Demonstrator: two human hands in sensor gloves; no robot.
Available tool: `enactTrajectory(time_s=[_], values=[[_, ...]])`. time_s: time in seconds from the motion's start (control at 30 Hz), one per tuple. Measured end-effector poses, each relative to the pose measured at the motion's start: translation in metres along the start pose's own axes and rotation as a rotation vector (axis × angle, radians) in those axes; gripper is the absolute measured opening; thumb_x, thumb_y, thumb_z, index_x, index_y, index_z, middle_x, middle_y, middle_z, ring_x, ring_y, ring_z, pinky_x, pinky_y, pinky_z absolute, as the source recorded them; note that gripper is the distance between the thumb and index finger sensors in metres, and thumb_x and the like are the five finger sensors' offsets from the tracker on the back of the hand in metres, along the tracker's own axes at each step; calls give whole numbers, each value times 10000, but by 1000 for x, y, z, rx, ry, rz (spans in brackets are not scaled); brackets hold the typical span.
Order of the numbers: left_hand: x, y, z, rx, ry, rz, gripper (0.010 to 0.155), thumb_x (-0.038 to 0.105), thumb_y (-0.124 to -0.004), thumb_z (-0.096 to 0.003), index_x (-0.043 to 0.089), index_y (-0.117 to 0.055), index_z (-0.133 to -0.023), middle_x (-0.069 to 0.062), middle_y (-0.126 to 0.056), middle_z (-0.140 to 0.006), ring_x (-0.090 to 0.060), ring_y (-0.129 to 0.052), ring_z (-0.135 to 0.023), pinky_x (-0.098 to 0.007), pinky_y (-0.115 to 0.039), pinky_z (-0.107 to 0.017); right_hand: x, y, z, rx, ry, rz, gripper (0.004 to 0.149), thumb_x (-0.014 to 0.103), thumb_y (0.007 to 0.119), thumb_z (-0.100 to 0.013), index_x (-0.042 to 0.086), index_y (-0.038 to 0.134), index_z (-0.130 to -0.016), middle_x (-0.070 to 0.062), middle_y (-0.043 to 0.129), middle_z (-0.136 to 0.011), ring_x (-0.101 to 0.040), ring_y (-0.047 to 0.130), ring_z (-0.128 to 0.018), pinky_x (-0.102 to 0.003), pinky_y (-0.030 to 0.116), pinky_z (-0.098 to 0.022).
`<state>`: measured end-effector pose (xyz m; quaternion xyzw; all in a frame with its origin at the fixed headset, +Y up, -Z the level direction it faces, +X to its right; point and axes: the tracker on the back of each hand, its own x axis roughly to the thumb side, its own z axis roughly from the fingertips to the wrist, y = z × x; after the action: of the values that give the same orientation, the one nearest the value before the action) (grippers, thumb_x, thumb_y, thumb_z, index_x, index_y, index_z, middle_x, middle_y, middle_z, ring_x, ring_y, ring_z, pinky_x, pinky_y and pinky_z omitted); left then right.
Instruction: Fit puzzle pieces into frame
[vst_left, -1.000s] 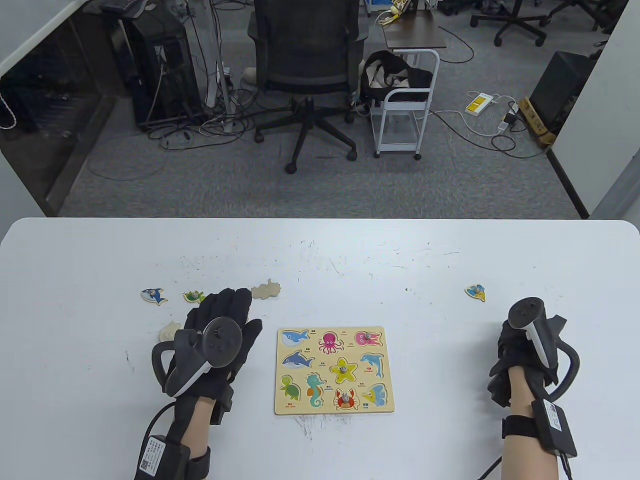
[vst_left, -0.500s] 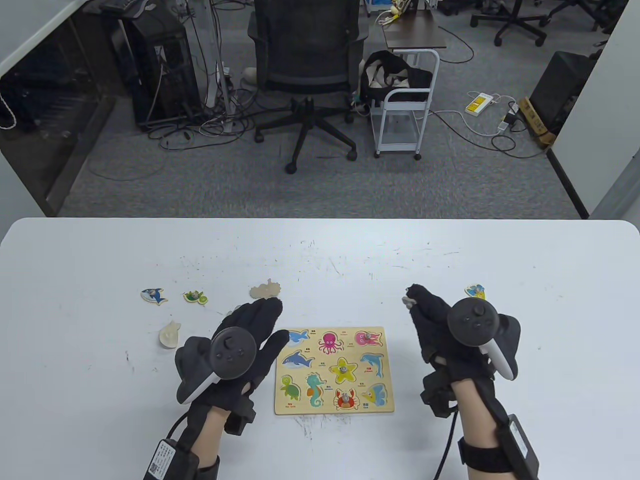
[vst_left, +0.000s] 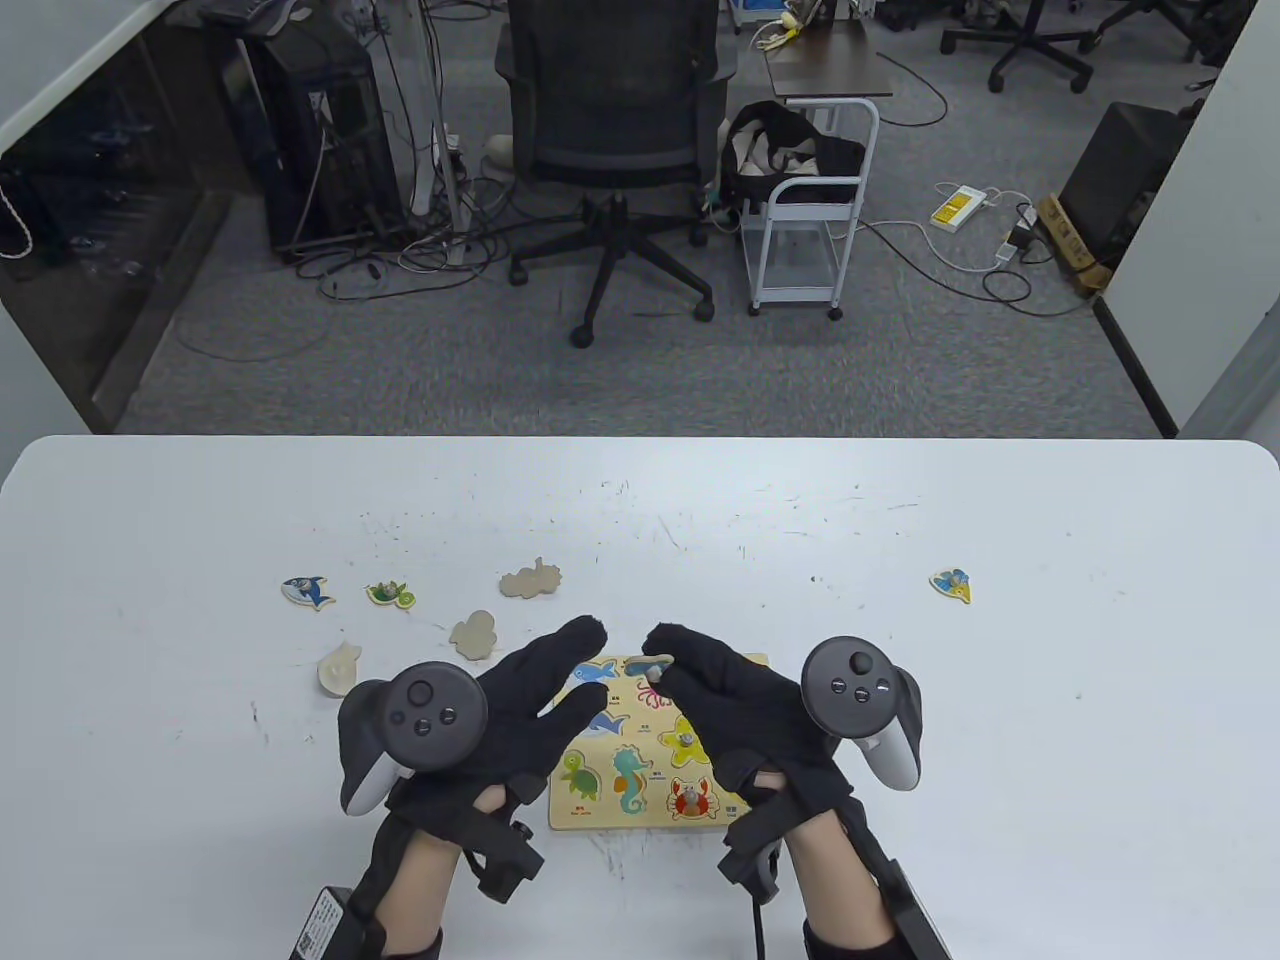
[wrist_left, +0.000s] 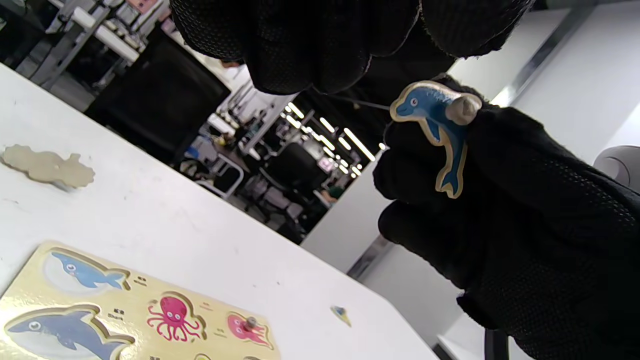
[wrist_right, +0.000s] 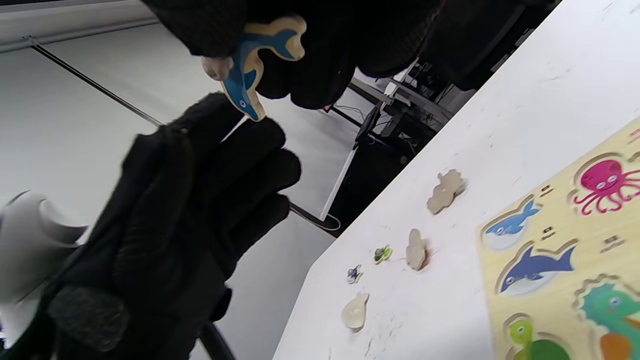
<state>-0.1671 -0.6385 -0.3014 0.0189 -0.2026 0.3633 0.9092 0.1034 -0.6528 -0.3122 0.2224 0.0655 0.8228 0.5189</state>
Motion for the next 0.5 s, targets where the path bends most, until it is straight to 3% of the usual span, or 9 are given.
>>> enactTrajectory(time_s=[0.2,0.5], values=[[-1,-5,-5,-65,-32,119,603,560,-763,-531,334,-663,-1082,64,-876,-1054,-209,-888,-963,-439,-729,-758,4,8,4,-46,-32,-37,447,404,815,-472,319,772,-909,49,915,-866,-194,964,-737,-451,771,-611],[4,-10,-6,-5,-8,63,540,514,-788,-530,334,-717,-1034,100,-949,-947,-156,-962,-868,-416,-777,-721,-2,17,3,-94,-18,-86,418,423,833,-460,357,800,-871,75,916,-843,-180,955,-724,-450,764,-615]])
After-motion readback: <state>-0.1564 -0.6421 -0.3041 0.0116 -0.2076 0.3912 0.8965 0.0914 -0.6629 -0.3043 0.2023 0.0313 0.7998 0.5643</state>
